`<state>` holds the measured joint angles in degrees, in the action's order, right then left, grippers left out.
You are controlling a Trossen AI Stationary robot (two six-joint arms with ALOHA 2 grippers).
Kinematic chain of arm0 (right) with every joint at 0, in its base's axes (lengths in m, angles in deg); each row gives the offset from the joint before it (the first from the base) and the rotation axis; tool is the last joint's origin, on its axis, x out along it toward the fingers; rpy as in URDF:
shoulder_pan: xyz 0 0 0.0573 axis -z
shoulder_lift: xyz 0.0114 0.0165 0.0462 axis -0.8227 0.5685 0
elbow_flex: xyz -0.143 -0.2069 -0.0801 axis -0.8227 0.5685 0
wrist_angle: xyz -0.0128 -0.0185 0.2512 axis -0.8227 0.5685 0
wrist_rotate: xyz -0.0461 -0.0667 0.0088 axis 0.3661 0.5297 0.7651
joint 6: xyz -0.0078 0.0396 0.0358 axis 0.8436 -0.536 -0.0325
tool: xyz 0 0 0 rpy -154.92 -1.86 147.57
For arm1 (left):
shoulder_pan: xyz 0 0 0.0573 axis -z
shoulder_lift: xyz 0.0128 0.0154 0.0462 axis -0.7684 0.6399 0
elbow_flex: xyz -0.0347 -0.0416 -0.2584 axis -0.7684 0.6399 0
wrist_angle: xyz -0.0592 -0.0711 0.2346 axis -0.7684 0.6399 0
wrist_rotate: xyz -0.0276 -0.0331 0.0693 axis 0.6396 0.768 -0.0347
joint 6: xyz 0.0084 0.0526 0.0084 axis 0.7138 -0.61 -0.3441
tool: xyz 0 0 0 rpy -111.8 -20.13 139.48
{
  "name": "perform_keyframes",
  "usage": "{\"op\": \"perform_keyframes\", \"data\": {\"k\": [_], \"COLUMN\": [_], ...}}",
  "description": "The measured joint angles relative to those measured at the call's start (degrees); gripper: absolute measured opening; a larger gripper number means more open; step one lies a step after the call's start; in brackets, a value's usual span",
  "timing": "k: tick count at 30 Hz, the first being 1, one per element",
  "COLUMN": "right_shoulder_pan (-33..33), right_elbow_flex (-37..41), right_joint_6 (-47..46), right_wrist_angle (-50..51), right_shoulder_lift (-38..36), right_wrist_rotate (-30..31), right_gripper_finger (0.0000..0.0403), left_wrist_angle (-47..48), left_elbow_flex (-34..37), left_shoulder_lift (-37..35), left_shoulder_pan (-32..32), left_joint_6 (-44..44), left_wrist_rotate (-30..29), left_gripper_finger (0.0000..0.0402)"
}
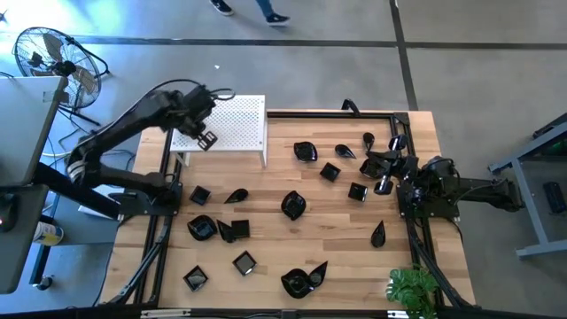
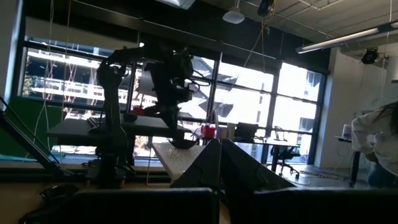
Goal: Pick & Place Mini shaped plates
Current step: Put the black drop shaped plate on the shelf
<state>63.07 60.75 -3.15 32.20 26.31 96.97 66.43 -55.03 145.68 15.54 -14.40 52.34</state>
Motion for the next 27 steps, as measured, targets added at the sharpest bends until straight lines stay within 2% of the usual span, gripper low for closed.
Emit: {"op": "perform_keyframes", "data": {"k": [4, 9, 14, 18, 22, 27], "right_shoulder_pan": [-0.02, -0.01, 0.0, 0.0, 0.0, -1.11], "right_elbow_flex": [0.0, 0.0, 0.0, -1.35, -5.76, -10.63], "right_joint_6": [-1.47, -4.56, -8.4, -12.54, -17.85, -22.34], "right_wrist_angle": [1.86, 2.34, 2.08, 3.15, 9.32, 16.28], "right_shoulder_lift": [0.02, 1.13, 4.8, 7.9, 11.34, 17.6], "right_wrist_rotate": [1.49, 5.65, 9.78, 11.47, 11.86, 13.83], "right_gripper_finger": [0.0, 0.0, 0.0, 0.0, 0.0, 0.0002], "left_wrist_angle": [-18.43, -47.99, -76.72, -96.61, -105.11, -104.55], "left_elbow_flex": [8.77, 24.85, 38.1, 45.53, 49.87, 50.89], "left_shoulder_lift": [-7.62, -13.69, -14.52, -12.06, -10.0, -8.08], "left_shoulder_pan": [5.22, 11.58, 15.85, 18.19, 18.75, 18.66], "left_joint_6": [-0.05, -3.48, -7.17, -8.22, -7.78, -7.42], "left_wrist_rotate": [4.05, 8.96, 16.31, 20.61, 24.01, 24.86], "left_gripper_finger": [0.0, 0.0, 0.0, 0.0, 0.0, 0.0]}}
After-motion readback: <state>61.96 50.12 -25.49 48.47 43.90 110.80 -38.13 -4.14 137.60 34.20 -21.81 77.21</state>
